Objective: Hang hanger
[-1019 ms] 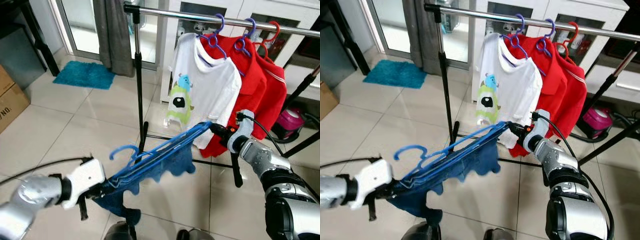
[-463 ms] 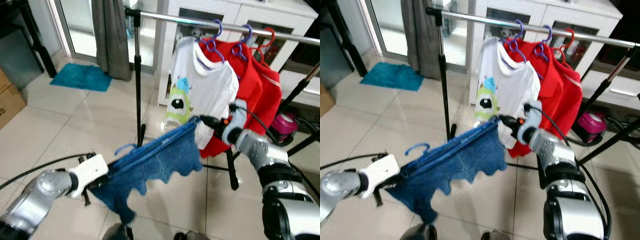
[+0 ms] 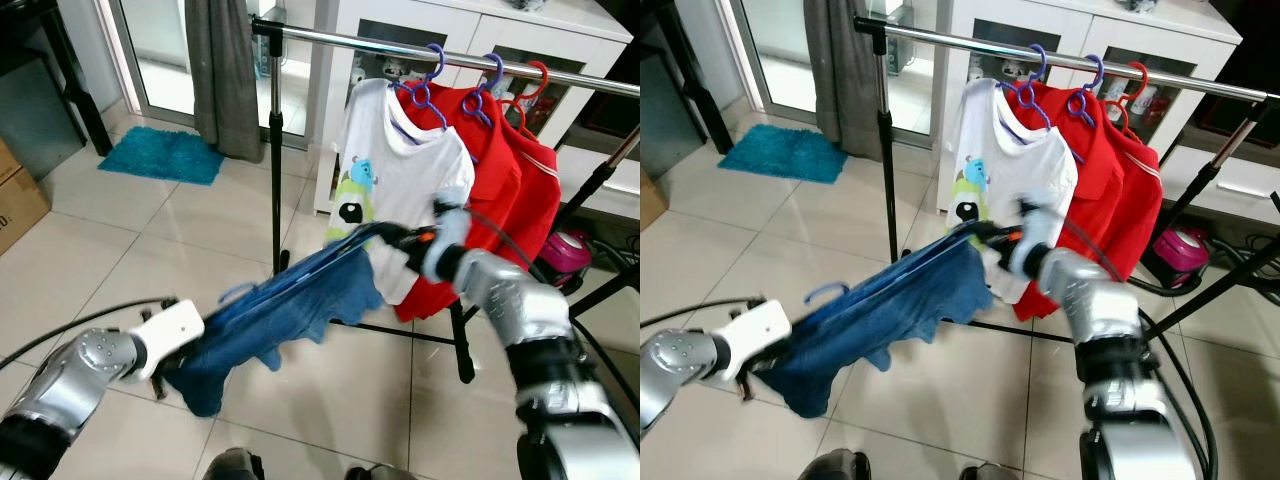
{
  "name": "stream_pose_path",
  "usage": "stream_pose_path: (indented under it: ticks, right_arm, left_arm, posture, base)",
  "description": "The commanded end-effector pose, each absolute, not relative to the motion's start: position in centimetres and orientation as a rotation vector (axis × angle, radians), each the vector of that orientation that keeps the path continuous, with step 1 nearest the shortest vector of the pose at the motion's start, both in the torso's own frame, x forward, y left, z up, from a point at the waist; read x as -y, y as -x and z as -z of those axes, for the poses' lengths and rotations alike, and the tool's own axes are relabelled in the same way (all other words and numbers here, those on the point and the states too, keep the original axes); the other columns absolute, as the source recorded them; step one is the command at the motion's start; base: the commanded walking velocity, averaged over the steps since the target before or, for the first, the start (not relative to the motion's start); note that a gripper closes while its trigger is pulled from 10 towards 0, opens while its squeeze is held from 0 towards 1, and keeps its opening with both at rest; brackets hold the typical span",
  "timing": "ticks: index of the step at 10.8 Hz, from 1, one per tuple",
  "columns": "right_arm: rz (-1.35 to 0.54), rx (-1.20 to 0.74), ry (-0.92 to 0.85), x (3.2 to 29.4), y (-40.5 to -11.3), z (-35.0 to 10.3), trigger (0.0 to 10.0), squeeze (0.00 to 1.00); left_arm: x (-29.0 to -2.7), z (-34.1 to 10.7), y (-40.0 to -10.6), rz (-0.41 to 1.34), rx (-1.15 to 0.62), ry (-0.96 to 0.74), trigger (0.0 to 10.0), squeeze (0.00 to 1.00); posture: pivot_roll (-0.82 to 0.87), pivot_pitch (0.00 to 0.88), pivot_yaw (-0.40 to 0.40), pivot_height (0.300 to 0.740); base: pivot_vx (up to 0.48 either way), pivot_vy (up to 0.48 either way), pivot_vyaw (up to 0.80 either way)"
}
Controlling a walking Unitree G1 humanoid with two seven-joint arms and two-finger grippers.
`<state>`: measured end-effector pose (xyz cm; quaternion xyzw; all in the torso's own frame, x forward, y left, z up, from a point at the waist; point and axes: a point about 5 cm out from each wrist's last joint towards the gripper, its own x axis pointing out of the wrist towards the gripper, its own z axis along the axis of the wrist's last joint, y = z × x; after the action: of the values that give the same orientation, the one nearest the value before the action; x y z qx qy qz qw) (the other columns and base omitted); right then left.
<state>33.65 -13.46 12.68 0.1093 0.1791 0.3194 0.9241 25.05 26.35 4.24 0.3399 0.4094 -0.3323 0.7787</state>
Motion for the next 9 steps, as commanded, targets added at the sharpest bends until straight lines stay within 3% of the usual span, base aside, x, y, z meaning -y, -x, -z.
stream_pose_path:
  ticks: [1,3,5,7,9]
  right_arm:
    - [-0.569,-0.257,-0.129,15.3,-34.2,-15.3,0.0,0.00]
    - [-0.679,-0.305,-0.071,12.6,-32.4,-15.0,0.0,0.00]
    - [-0.667,-0.378,-0.061,11.0,-31.2,-12.8,0.0,0.00]
    - [-0.598,-0.321,-0.188,9.8,-32.5,-14.6,0.0,0.00]
    - [-0.611,-0.305,-0.207,9.4,-33.7,-16.2,0.0,0.00]
  left_arm:
    - [-29.0,-2.6,-23.2,0.650,-1.074,-0.755,0.0,0.00]
    - [-27.9,-3.3,-24.9,0.683,-1.006,-0.773,0.0,0.00]
    - [-25.8,-4.9,-26.5,0.809,-0.888,-0.796,0.0,0.00]
    - [-23.7,-4.3,-25.1,1.025,-0.926,-0.840,0.0,0.00]
    - [-24.2,-3.4,-24.1,1.069,-0.993,-0.853,0.0,0.00]
  posture:
    - [0.01,0.038,-0.076,0.740]
    - [0.01,0.036,-0.069,0.740]
    - [0.01,0.032,-0.063,0.740]
    - [0.02,0.026,-0.053,0.740]
    - [0.02,0.017,-0.057,0.740]
  base:
    - [0.000,0.000,0.00]
    - [0.000,0.000,0.00]
    - [0.000,0.000,0.00]
    - [0.000,0.000,0.00]
    - [0.000,0.000,0.00]
